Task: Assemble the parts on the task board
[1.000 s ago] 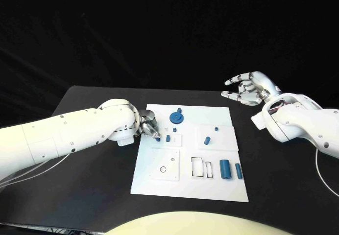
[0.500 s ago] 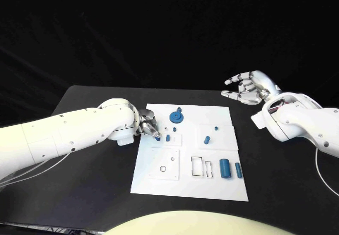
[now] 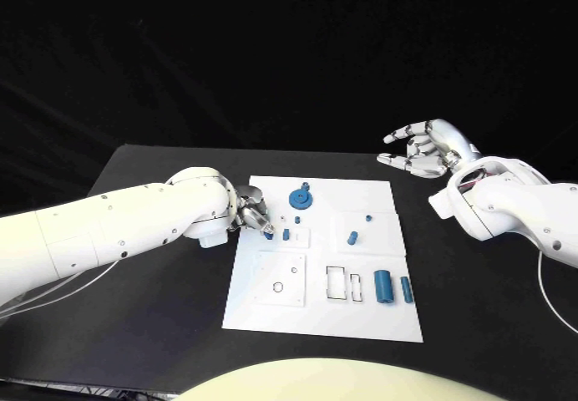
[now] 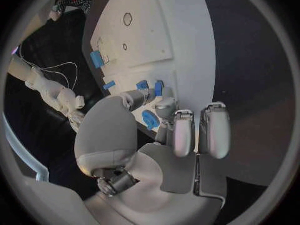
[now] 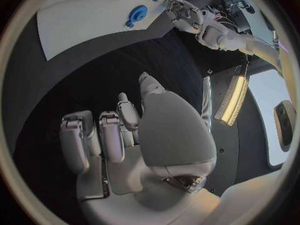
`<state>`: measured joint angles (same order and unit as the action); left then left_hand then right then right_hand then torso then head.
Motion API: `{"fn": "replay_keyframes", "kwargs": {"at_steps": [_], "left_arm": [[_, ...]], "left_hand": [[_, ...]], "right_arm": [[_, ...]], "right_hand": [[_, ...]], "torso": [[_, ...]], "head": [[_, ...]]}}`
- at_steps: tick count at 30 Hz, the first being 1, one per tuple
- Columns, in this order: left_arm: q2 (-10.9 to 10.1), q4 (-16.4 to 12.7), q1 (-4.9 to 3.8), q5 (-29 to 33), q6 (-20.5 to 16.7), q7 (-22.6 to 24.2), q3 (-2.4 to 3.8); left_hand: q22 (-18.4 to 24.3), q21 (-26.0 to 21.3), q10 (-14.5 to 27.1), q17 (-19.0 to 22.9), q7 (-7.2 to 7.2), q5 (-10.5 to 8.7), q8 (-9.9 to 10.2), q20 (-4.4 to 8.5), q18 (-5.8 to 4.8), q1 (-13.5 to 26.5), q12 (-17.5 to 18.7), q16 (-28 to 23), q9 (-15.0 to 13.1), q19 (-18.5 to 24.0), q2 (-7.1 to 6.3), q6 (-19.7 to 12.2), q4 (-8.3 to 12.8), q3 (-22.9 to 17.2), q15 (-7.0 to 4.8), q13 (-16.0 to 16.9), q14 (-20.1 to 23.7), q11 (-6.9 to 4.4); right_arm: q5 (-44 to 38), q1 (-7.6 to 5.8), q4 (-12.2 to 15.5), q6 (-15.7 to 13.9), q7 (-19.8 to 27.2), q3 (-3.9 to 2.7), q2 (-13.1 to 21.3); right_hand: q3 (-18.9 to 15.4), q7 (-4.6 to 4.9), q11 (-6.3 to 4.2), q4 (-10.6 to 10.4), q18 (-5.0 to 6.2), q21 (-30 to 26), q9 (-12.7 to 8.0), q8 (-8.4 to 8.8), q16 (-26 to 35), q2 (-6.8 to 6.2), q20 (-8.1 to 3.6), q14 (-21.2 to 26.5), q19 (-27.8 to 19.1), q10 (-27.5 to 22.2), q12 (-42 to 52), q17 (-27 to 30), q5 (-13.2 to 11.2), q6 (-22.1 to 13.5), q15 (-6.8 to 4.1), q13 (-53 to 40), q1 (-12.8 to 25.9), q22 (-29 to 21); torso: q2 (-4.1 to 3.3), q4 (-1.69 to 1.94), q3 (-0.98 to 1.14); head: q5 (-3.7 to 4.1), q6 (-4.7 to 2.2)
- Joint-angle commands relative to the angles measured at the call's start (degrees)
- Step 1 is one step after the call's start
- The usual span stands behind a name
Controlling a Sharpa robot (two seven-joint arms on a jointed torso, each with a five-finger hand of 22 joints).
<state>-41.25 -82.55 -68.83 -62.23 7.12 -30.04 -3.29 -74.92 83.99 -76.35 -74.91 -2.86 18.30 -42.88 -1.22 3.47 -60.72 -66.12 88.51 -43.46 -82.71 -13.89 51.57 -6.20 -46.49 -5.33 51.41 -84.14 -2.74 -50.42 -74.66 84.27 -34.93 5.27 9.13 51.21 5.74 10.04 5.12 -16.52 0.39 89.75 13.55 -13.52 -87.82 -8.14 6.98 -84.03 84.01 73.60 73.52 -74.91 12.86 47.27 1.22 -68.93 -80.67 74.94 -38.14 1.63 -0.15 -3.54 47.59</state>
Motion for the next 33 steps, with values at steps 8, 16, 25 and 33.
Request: {"fn": "replay_keyframes", "kwargs": {"at_steps": [8,16,25,33], "left_arm": [[0.1,-0.2,0.26,0.5,1.4,0.3,-0.21],[0.0,-0.2,0.26,0.6,1.6,0.3,-0.21],[0.1,-0.2,0.26,0.6,1.7,0.3,-0.21],[0.1,0.0,0.26,0.6,1.6,0.3,-0.21]], "left_hand": [[-2.3,0.2,-0.4,-12.3,2.03,-0.41,0.6,0.52,-0.63,1.8,-0.3,0.3,-0.2,0.0,-0.27,2.9,-0.5,1.6,-0.51,0.2,-5.1,-0.23],[-2.4,0.2,-0.5,-12.3,2.12,-0.59,1.0,0.62,-0.66,2.8,-0.4,0.4,-0.2,-0.1,-0.66,3.5,-1.7,4.3,-0.59,0.6,-5.1,-0.31],[-2.4,0.2,-0.5,-12.4,2.14,-0.65,1.3,0.66,-0.66,3.2,-0.5,0.4,-0.3,-0.1,-0.67,3.8,-2.6,6.6,-0.61,0.7,-5.2,-0.32],[-2.4,0.2,-0.5,-12.4,2.14,-0.66,1.4,0.66,-0.67,3.2,-0.6,0.4,-0.3,-0.1,-0.62,3.9,-2.8,7.2,-0.61,0.9,-5.2,-0.32]], "right_arm": [[-0.3,0.03,0.1,0.3,0.7,0.0,0.0],[-0.3,0.03,0.1,0.3,0.7,0.0,0.0],[-0.3,0.03,0.1,0.3,0.7,0.0,0.0],[-0.3,0.03,0.1,0.2,0.7,0.0,0.0]], "right_hand": [[0.2,-0.09,-0.11,0.0,-0.39,0.3,0.0,-0.15,0.1,0.16,-0.38,-4.7,6.0,0.2,0.1,-9.6,0.3,0.4,-0.56,0.0,0.5,15.1],[0.2,-0.09,-0.11,0.0,-0.39,0.3,0.0,-0.15,0.1,0.16,-0.38,-4.7,6.0,0.2,0.1,-9.6,0.3,0.4,-0.56,0.0,0.5,15.1],[0.2,-0.09,-0.11,0.0,-0.39,0.3,0.0,-0.15,0.1,0.16,-0.38,-4.7,6.0,0.2,0.1,-9.6,0.3,0.4,-0.56,0.0,0.5,15.1],[0.2,-0.09,-0.11,0.0,-0.39,0.3,0.0,-0.15,0.1,0.16,-0.38,-4.7,6.0,0.2,0.1,-9.6,0.3,0.4,-0.56,0.0,0.5,15.1]], "torso": [[0.03,-0.02,0.01],[0.01,-0.01,-0.01],[0.01,-0.01,0.0],[-0.01,-0.03,0.01]], "head": [[0.0,0.05],[0.0,0.08],[-0.04,0.11],[0.01,0.05]]}}
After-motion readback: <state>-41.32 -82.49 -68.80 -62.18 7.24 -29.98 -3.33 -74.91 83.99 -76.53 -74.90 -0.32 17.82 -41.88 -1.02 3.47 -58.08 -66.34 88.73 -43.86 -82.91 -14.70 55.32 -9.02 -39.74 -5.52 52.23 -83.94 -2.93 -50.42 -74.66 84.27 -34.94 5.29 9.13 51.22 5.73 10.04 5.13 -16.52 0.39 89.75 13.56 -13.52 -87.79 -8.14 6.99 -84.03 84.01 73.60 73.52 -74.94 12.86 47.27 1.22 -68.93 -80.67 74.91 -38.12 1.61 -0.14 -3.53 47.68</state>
